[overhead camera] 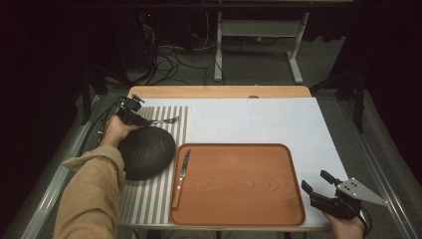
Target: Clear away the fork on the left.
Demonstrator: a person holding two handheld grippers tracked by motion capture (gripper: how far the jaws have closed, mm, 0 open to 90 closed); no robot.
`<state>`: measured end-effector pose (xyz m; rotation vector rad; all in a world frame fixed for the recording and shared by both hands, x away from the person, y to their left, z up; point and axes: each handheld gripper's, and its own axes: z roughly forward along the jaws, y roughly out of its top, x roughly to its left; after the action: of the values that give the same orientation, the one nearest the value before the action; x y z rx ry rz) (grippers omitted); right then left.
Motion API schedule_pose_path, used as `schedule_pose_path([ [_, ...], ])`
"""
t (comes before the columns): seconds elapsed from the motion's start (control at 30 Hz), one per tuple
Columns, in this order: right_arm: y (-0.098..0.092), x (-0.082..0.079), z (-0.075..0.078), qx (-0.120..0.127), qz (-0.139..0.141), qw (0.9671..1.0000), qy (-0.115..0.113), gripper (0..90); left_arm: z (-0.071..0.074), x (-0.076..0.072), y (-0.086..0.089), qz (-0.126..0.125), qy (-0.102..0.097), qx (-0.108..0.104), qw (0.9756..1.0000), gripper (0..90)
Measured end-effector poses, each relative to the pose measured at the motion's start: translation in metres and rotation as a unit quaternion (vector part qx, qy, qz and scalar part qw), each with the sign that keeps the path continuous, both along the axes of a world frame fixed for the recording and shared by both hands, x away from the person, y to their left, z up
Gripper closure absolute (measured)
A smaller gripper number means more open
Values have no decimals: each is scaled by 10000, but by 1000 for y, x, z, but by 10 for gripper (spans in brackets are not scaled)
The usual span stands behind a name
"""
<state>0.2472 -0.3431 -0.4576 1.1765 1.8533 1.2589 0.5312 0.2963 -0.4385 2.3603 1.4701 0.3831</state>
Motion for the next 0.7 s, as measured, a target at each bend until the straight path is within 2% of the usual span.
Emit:
schedule_pose_path([
  [0.1,0,0,0,-12,15,10000,-15,245,-1,-1,-4,-31,44,12,10000,403],
  [0.23,1,2,0,-37,28,10000,-4,246,-3,2,-10,-196,-107,-27,9997,403],
  [0.3,2,2,0,-34,18,10000,17,246,-4,5,-11,-268,-68,-34,9996,402],
  [0.47,1,2,0,-21,-8,10000,18,246,-6,10,-13,-368,102,-242,9990,402],
  [0.7,1,2,0,-42,-8,10000,22,247,-6,9,-12,-372,95,-260,9989,403],
])
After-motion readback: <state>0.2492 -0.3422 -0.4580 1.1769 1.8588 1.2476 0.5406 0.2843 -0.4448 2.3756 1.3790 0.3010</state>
